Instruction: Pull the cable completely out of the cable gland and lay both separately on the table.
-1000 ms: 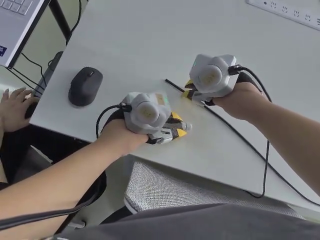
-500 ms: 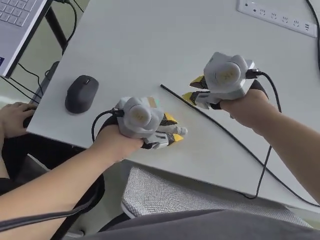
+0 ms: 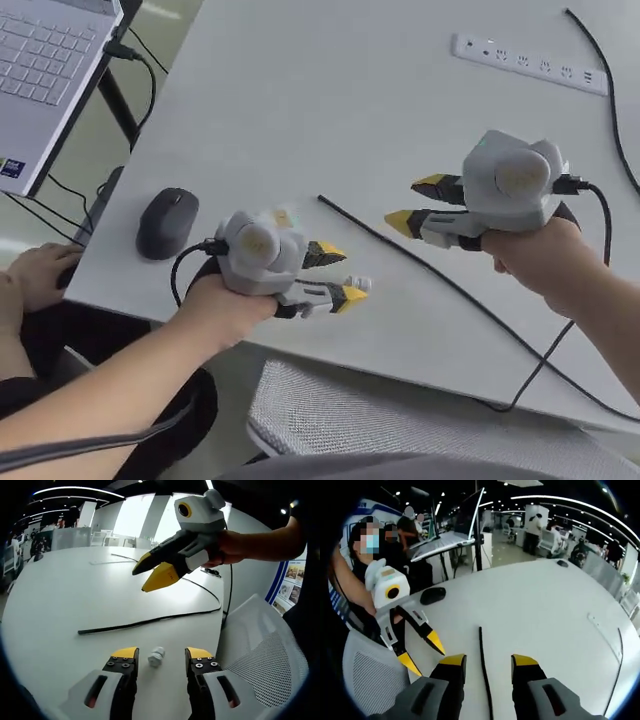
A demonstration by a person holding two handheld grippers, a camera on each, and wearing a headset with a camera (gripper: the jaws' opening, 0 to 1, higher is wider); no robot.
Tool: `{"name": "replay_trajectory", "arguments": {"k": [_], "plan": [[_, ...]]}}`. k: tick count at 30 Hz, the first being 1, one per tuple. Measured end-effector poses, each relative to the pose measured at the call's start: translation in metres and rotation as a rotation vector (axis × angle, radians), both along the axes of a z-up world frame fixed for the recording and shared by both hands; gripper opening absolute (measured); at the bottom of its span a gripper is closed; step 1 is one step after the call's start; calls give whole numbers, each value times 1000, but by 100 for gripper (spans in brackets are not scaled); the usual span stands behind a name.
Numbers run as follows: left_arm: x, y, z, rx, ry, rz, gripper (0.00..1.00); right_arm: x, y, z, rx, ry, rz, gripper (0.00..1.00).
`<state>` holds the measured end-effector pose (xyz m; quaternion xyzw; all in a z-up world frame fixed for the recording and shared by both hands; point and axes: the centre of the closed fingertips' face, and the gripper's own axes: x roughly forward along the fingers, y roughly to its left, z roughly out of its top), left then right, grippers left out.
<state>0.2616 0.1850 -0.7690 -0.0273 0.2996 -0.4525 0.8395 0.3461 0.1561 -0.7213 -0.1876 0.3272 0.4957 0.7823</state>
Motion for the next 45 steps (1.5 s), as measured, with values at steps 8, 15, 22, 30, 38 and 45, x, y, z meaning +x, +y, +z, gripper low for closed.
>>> {"name": "replay_trajectory", "arguments": {"k": [8,15,22,30,38,45], "plan": [[-2,1,22,-17,-13,17,42,-8,-30,21,74,1,-85,39],[0,1,40,-64,-11,46,47,-22,-55,35,128,-7,-139,44],[2,3,59,-92,-17,64,52,-40,-84,41,151,6,-184,48],[-2,4,66,-73,-17,63,60,-54,-107,52,205,11,-223,57],[-12,10,77,-64,-25,75,67,-71,-126,49,228,20,-241,67],[-14,16,82,-60,-22,95,73,-87,-139,35,222,42,-247,76]]}}
